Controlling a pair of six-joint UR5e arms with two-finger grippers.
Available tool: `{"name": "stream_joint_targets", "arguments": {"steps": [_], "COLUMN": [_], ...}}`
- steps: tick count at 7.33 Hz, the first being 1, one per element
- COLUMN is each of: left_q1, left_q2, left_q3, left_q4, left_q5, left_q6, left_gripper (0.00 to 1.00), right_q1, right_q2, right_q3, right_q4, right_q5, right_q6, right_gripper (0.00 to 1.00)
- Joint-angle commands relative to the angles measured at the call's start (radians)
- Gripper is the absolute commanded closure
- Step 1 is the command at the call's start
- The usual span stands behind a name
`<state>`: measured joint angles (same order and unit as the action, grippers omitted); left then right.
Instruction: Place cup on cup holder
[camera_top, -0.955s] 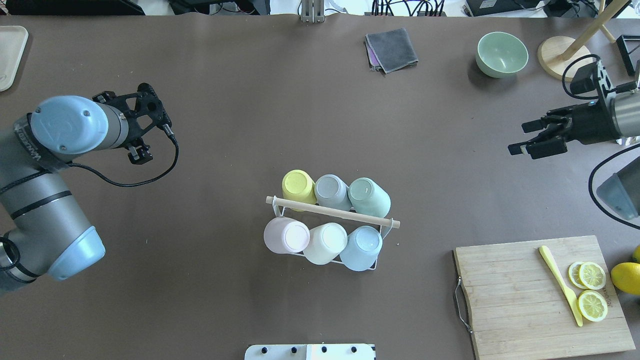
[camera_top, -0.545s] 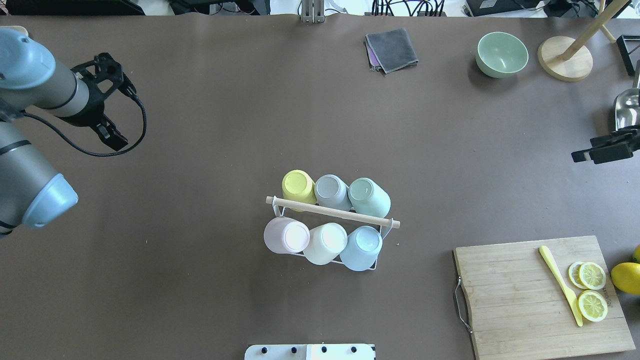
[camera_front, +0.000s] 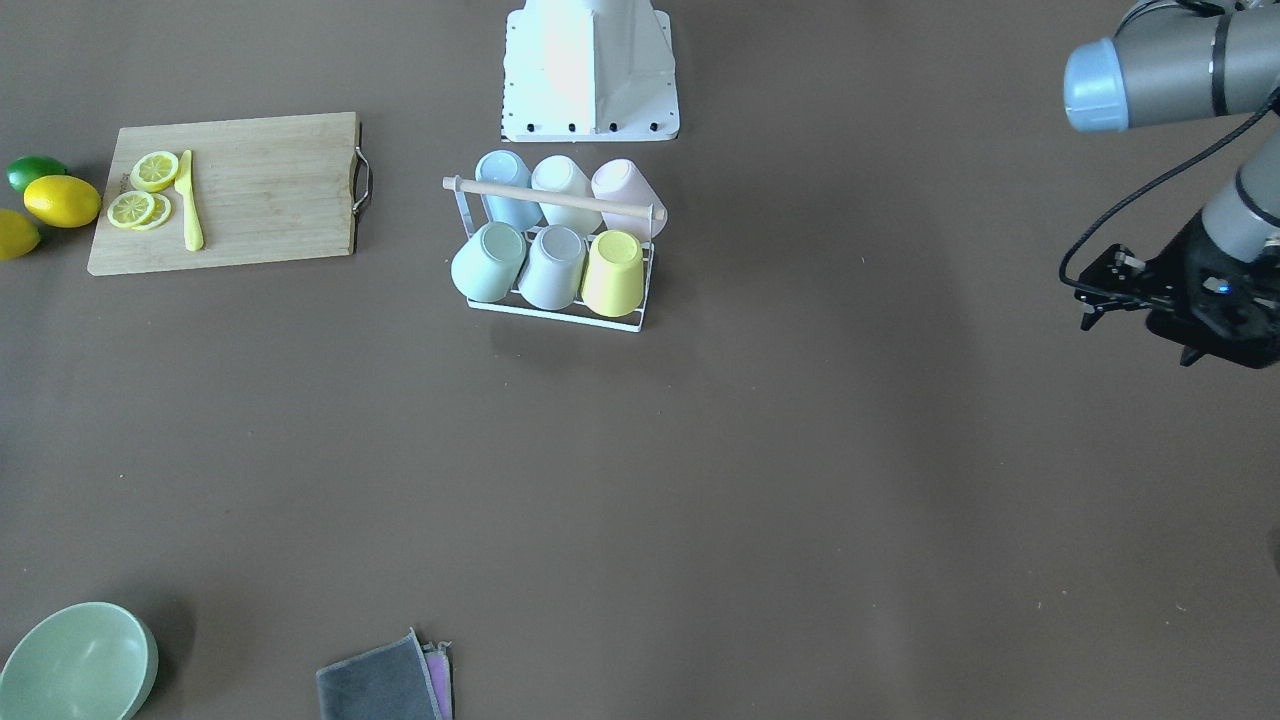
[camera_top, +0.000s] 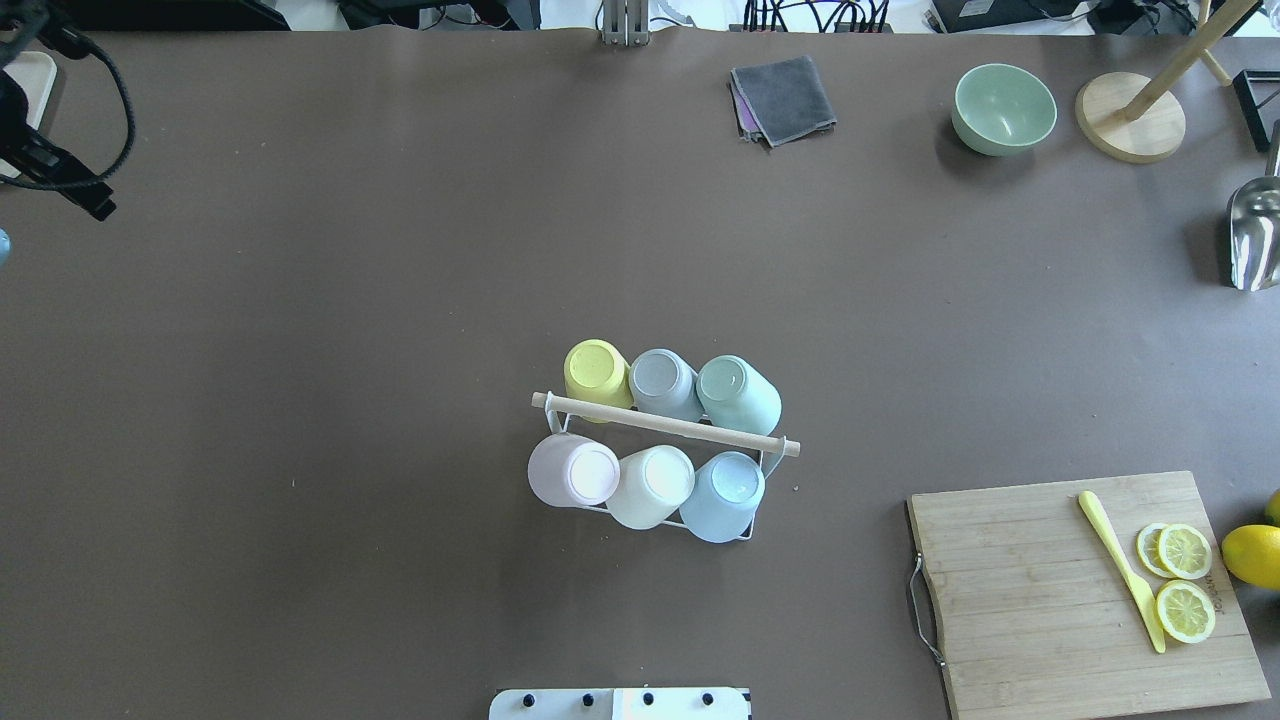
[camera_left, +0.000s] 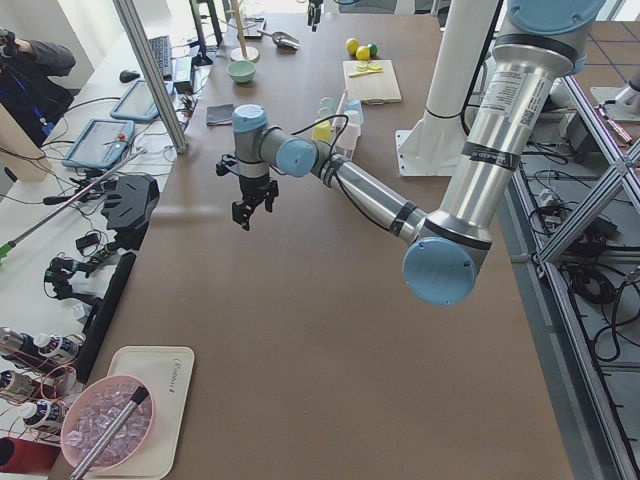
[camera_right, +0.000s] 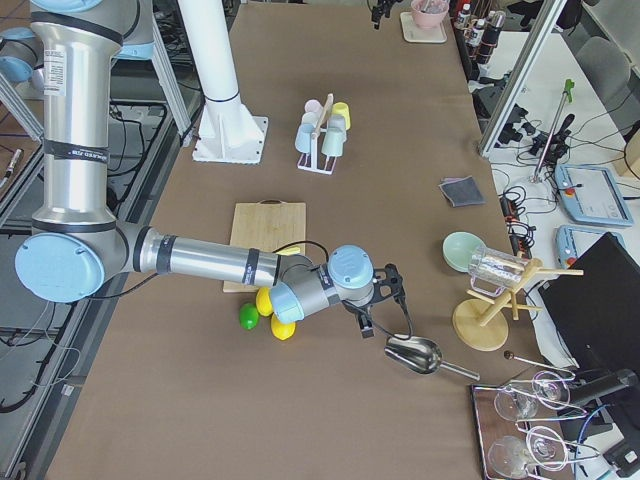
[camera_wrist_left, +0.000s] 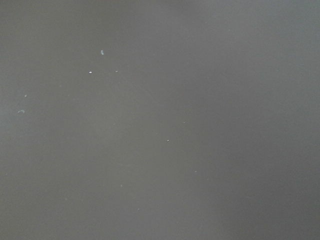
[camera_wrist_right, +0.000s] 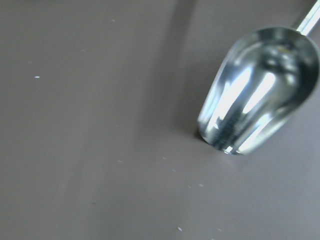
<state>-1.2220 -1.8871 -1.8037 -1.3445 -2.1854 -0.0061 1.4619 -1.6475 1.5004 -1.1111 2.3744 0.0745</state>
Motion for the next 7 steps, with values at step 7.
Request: {"name": "stream_joint_targets", "arguments": {"steps": [7], "left_q1": [-0.296], "left_q2": [0.141], "left_q3": [-0.008], "left_q4": [0.232], "left_q5": [-0.169], "left_q6": [0.015], "left_gripper": [0.02], "right_q1": [0.193], "right_q2": [-0.052], "right_q3": [0.110], "right_q4": [-0.558], "right_q5": [-0.119], "right_q6": [-0.217], "right_gripper": [0.00]}}
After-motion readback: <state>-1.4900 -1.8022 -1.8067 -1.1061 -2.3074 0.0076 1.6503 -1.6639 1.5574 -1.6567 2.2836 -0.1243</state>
